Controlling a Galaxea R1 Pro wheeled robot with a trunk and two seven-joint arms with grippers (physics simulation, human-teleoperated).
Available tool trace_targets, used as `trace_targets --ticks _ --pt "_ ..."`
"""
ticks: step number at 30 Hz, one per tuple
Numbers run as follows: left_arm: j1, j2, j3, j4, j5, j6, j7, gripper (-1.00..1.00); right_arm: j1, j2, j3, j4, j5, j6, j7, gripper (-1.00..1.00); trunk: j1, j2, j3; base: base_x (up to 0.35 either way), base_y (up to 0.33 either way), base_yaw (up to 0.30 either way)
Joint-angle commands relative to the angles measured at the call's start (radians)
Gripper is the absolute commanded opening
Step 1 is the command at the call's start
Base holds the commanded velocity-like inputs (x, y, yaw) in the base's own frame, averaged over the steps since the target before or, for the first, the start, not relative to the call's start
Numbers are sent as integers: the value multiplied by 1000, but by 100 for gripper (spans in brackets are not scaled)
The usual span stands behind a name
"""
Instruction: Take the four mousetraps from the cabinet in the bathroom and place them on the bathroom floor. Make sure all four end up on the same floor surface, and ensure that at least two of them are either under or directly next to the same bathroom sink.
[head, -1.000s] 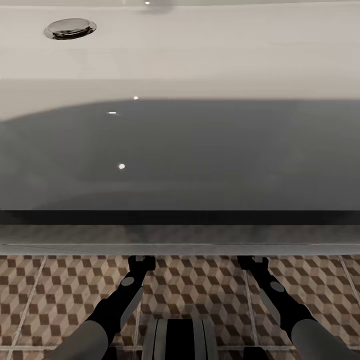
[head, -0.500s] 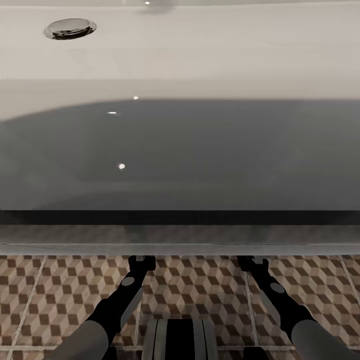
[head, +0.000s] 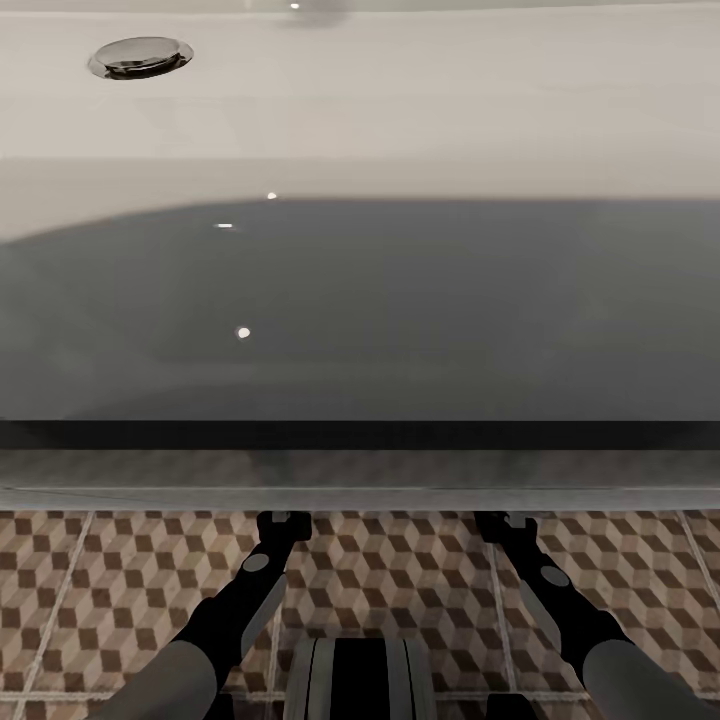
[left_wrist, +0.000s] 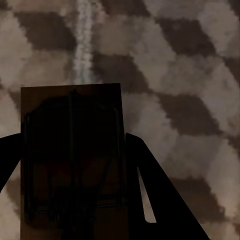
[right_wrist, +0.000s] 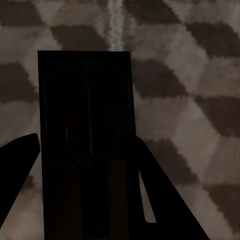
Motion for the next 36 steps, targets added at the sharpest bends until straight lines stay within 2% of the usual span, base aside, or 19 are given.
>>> trace_targets --ticks 1,22,36 --pt "0 0 0 0 -3 1 2 -100 0 0 0 0 0 0 0 -100 0 0 0 0 0 0" --pt "0 -2 0 0 -2 4 4 -100 0 0 -3 0 1 17 0 -100 0 0 0 0 0 0" --pt "0 -3 0 0 -2 4 4 -100 -1 0 -3 -4 23 41 0 -100 0 0 0 0 0 0"
